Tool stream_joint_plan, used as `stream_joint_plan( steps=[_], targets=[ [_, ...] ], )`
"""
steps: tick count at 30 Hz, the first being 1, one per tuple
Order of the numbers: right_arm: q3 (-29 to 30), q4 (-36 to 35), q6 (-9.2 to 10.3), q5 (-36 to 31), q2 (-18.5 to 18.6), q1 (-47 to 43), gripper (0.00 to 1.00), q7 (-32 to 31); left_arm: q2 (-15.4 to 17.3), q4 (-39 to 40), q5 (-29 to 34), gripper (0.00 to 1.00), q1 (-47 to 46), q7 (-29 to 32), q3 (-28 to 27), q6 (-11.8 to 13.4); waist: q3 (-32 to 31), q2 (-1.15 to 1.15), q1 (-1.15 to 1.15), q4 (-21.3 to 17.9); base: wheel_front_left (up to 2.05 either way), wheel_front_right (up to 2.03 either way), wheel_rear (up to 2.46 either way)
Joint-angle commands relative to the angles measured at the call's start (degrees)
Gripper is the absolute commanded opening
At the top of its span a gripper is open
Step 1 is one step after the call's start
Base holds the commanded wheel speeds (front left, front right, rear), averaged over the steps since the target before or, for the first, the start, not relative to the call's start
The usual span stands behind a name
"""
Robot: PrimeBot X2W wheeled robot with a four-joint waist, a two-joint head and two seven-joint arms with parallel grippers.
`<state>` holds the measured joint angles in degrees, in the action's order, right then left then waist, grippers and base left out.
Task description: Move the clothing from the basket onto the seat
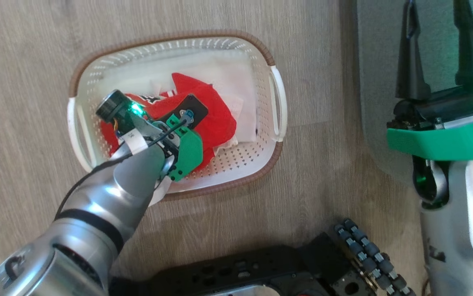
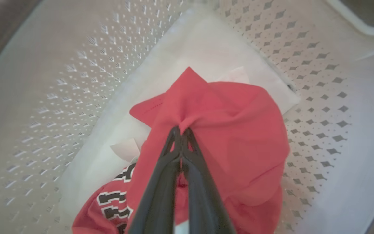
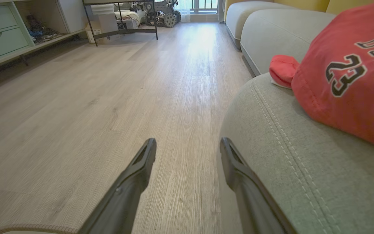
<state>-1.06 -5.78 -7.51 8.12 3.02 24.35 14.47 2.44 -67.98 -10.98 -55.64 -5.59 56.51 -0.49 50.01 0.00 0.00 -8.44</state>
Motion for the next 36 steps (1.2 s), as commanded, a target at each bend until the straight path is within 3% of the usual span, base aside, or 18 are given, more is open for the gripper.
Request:
stream_joint_plan(
  steps=[1, 14, 21, 29, 36],
  targets=[
    [-0.81, -1.24, 0.02, 0.25, -0.14, -1.24, 1.00, 0.52, 0.44, 1.48, -0.80, 0.00, 2.02, -0.90, -0.60, 0.09, -1.61, 0.00, 0.00, 0.41, 0.00, 0.00, 0.00],
    [-0.07, 6.94, 0.02, -0.92, -0.14, -3.92, 1.00, 0.52, 0.43, 7.60, -9.95, 0.00, 6.38, -6.39, -0.63, -0.64, -18.10, 0.00, 0.00, 3.95, 0.00, 0.00, 0.00],
    [0.98, 11.54, 0.02, -1.48, -0.14, -7.80, 1.00, 0.52, 0.43, 12.56, -16.77, 0.00, 8.74, -8.77, -3.55, 0.74, -28.53, 0.00, 0.00, 6.37, 0.00, 0.00, 0.00],
    [1.27, 14.96, 0.02, -1.21, -0.14, -11.19, 1.00, 0.52, 0.52, 16.65, -18.37, 0.00, 8.77, -9.34, -5.53, 1.97, -38.26, 0.00, 0.00, 7.81, 0.00, 0.00, 0.00],
    [-0.02, 18.53, 0.02, -0.58, -0.14, -15.11, 1.00, 0.52, 2.48, 20.76, -19.72, 0.00, 9.23, -9.38, -8.15, 2.44, -49.23, 0.00, 0.00, 7.80, 0.00, 0.00, 0.00]
  ],
)
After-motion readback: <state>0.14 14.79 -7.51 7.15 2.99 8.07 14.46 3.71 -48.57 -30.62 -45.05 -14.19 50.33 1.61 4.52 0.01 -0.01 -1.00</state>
